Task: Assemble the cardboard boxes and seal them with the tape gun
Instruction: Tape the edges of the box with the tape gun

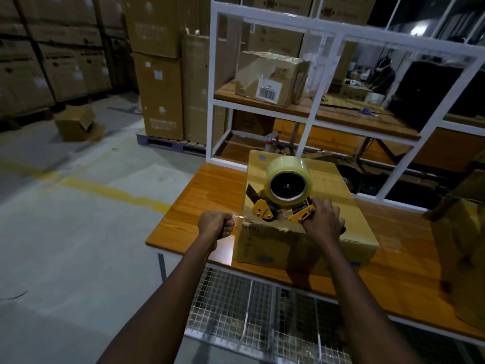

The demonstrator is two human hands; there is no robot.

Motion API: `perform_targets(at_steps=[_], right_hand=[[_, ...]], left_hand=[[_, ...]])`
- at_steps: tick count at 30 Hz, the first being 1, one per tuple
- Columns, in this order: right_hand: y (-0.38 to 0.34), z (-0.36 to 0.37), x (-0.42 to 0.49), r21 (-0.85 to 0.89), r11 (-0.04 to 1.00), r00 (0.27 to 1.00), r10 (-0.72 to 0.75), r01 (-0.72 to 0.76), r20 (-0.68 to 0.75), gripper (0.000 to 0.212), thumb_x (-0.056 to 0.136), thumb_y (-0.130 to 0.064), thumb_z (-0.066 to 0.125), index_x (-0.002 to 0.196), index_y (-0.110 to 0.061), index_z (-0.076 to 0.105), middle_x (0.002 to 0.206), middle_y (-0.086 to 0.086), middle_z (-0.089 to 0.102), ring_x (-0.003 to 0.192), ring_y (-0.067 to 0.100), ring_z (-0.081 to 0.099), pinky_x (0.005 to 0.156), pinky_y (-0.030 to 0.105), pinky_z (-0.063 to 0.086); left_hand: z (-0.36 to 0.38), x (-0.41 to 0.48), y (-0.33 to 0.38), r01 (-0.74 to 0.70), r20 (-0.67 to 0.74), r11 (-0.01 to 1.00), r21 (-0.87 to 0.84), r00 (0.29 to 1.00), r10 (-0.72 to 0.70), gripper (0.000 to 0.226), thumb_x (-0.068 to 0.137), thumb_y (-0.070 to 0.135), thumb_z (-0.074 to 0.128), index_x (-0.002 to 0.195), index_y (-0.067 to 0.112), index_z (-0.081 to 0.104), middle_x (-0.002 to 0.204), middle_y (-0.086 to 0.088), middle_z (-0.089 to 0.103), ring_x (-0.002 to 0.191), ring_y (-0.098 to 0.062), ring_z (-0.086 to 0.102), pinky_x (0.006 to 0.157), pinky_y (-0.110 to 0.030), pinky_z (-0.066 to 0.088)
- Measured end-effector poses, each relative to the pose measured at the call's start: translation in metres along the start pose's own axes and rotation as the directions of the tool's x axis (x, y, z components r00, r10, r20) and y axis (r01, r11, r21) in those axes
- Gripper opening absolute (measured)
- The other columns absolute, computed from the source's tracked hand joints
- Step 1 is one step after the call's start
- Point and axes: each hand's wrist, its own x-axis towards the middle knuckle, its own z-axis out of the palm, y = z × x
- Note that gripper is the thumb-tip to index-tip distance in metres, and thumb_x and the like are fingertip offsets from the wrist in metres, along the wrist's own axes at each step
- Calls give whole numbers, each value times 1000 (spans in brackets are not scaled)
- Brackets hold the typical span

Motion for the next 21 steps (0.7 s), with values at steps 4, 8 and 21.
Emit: perform_targets(at_steps=[4, 8, 21], right_hand=[[3, 6, 1, -8, 1000, 1000, -2, 2, 13, 37, 90, -34, 65, 122, -18, 55, 115, 10, 48, 108, 34, 43, 83, 44, 34], [7, 8, -2, -22, 1000, 1000, -2, 2, 5, 37, 88, -29, 66, 121, -16, 56, 115, 11, 48, 107, 34, 43, 82, 45, 34], [12, 3, -7, -243, 963, 991, -105, 121, 78, 52, 85, -26, 71, 132, -20, 48, 120, 9, 45, 109, 32, 43, 87, 45, 38]], left_hand=[[-3, 7, -5, -11, -4, 1000, 3, 1000, 11, 26, 98, 4, 50, 73, 7, 55, 51, -3, 46, 37, -13, 36, 37, -21, 27], [0, 5, -12, -40, -42, 999, 5, 998, 40, 25, 95, 4, 56, 70, 4, 61, 53, -7, 52, 39, -14, 40, 38, -22, 31], [6, -14, -31, -296, 47, 678, 673, 932, 360, 38, 98, 33, 60, 66, 14, 69, 62, 1, 70, 45, -18, 65, 52, -35, 59]])
